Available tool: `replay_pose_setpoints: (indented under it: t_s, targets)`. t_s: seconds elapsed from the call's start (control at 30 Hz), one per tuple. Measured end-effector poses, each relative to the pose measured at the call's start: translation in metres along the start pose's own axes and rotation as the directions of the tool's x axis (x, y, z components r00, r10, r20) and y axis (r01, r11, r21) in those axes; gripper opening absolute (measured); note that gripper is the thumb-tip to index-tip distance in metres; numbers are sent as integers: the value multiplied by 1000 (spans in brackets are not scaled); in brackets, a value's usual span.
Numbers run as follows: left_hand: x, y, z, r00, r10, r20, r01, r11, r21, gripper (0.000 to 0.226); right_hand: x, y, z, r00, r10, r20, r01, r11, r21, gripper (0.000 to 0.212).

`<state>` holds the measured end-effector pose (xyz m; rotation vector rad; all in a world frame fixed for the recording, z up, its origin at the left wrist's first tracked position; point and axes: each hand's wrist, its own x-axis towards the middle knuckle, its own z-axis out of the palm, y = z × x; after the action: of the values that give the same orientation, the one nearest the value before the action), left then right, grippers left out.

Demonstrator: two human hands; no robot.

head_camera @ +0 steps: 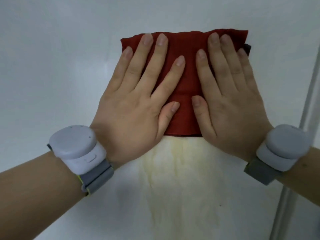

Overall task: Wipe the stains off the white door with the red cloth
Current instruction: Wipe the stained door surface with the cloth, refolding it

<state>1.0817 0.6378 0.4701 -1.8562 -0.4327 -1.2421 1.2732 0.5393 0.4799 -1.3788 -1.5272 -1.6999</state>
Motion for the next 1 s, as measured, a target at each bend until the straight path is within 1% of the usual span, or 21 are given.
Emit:
replay_pose_setpoints:
  t_s: [0.33,0.47,0.63,0.83,0.93,1.0]
  targets:
    - [-55,25,1,997,-9,79,12,999,-31,62,-51,-29,4,1000,-7,30,6,999,34,61]
    - [-71,37,5,997,-18,77,22,998,-52,62,-67,-36,3,998,-1,60,-2,998,56,61]
    - [-92,47,13,998,-20,60,24,998,-58,62,-91,-49,8,998,20,62,-26,995,100,62]
    - [-119,52,6,986,106,127,-92,989,-112,62,-129,-71,2,990,61,125,-73,993,94,62]
    - [-111,44,3,980,144,140,-128,985,-117,63,-124,-71,1,988,68,138,-80,994,79,63]
    - [-96,33,1,980,161,116,-151,985,-88,63,-108,-65,-2,989,74,132,-83,994,67,63]
